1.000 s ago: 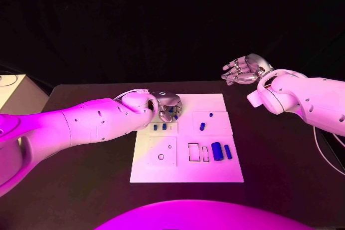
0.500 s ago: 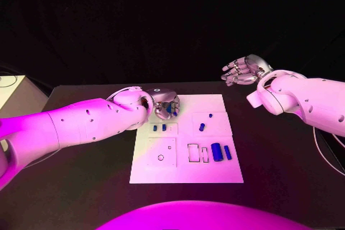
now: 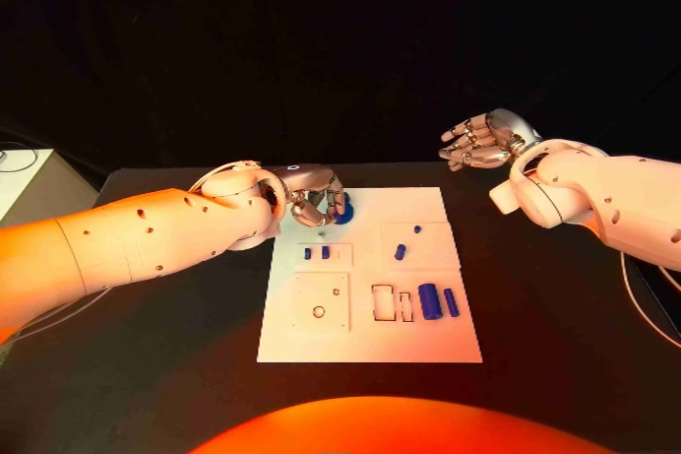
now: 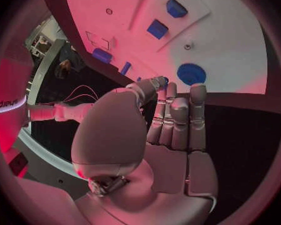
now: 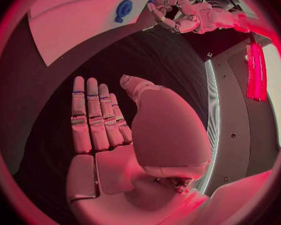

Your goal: Assemble the parts on the task board

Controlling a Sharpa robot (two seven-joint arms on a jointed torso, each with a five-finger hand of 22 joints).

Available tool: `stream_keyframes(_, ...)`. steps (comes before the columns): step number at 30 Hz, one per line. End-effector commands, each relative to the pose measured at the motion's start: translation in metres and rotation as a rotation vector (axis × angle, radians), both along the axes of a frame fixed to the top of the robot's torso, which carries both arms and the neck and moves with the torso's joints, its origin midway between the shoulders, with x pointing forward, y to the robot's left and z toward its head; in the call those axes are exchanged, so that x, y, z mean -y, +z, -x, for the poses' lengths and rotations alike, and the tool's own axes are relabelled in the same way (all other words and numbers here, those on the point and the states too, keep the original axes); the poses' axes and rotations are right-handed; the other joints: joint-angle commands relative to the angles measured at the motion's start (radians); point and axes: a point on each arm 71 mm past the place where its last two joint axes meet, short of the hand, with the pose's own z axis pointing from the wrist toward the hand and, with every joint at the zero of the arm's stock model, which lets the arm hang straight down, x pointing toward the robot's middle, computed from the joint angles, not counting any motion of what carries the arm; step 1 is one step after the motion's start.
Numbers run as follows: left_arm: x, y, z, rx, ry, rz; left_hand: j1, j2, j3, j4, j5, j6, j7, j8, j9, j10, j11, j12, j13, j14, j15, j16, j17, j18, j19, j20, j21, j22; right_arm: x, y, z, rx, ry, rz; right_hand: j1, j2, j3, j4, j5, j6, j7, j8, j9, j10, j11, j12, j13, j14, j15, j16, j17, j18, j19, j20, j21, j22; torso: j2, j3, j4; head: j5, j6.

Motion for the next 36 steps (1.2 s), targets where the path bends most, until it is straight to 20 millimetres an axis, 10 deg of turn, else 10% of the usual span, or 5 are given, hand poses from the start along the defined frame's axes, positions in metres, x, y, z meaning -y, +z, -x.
stream_keyframes(1, -0.003, -0.004, 0.001, -0.038, -0.012, -0.036, -0.011, 0.000, -0.002, -0.003, -0.004, 0.007, 0.002, -0.006, 0.002, 0.006, -0.001, -0.006, -0.001, 0.006, 0.001, 0.004, -0.001, -0.007, 0.005, -0.002, 0.004, -0.001, 0.000, 0.000, 0.000, -0.002, 0.006, -0.001, -0.009, -0.003, 0.000, -0.006, 0.005, 0.004, 0.031, -0.002, 0.000, 0.010, 0.000, -0.005, -0.001, 0.007, 0.004, -0.006, -0.001, 0.013, -0.003, 0.001, 0.000, -0.001, 0.001, -0.0009, -0.0009, 0.002, 0.000)
stream_keyframes(36, -0.019, -0.019, -0.003, -0.090, 0.013, -0.124, -0.019, -0.002, -0.006, 0.001, -0.006, 0.012, 0.001, -0.010, 0.005, 0.012, -0.001, -0.016, -0.002, 0.004, 0.001, 0.003, -0.006, -0.006, 0.001, 0.000, -0.002, -0.006, 0.001, -0.001, 0.000, -0.005, 0.004, 0.000, -0.010, -0.003, 0.001, -0.009, 0.005, 0.005, 0.031, -0.003, -0.001, 0.011, 0.000, -0.007, -0.001, 0.009, 0.003, -0.009, -0.003, 0.013, -0.001, 0.001, 0.001, -0.005, 0.002, -0.0005, -0.0022, 0.005, -0.006)
